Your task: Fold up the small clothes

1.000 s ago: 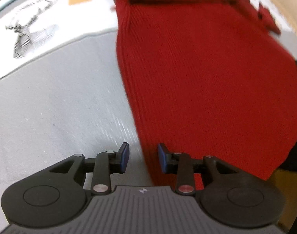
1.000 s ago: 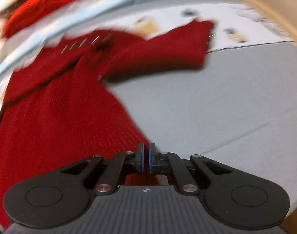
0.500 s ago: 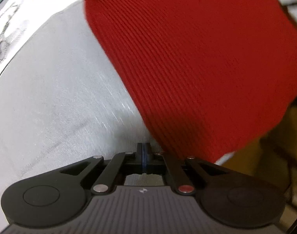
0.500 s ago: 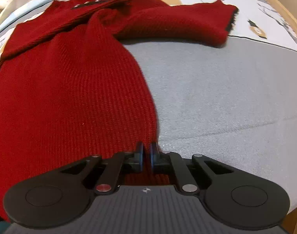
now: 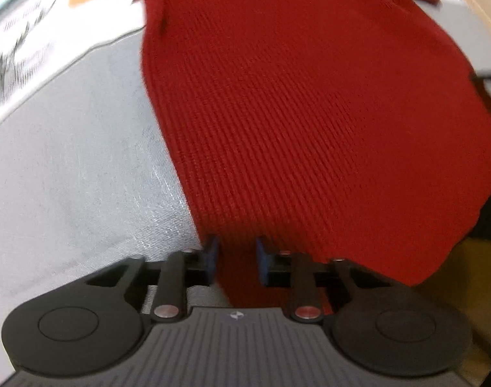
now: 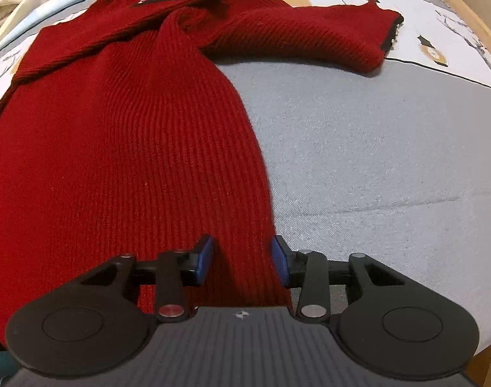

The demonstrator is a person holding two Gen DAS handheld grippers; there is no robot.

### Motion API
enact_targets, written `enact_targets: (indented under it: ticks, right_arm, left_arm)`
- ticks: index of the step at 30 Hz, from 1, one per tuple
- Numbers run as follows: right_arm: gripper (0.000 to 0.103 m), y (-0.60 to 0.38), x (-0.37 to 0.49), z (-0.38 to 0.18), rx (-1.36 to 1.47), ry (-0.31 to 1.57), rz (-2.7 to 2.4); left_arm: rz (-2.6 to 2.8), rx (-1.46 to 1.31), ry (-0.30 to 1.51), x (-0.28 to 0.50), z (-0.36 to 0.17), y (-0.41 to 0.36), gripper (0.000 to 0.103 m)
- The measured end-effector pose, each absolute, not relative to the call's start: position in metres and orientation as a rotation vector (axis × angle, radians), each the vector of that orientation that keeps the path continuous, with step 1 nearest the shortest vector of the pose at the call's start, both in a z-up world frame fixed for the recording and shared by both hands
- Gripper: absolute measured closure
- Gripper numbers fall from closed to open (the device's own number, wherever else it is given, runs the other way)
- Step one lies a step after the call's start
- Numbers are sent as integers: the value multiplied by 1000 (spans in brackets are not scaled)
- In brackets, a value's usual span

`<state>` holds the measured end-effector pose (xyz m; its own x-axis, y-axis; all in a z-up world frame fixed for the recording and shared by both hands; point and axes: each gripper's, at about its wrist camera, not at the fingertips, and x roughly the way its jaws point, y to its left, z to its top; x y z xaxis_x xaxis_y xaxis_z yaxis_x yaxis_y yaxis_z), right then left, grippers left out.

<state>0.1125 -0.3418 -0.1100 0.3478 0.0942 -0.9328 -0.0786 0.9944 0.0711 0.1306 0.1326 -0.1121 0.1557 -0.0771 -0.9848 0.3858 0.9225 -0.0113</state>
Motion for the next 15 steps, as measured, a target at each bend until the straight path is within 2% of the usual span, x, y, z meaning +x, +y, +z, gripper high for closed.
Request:
enact_targets:
  ticks: [2,3,6,8,10,13,15]
  right_arm:
    - [96,-346,110,-107,36,1205,100]
    - [97,-351,109,-105,68,1203,116]
    - [97,-349,100,-97,165,1200,274]
    - [97,-344,94,-100,72,1211,214]
    - [97,-348,95,-102,0,1203,115]
    - [92,-364,93,-94,91,1172,51]
    - [92,-366,87,-88,78,1143,30]
  left_arm:
    - [-327,201,1398,126,-108,144,102]
    - [-315,185,1396,123,-104,149,103]
    - [-281,336,1443,99,-116,153,103]
    - [-278,385,1427,88,-117,153,103]
    - [-258,312,1387,85,-103,160,103]
    - [-235,238,1291,86,-77,161,102]
    - [-244,211,1236,85,-61,155,97]
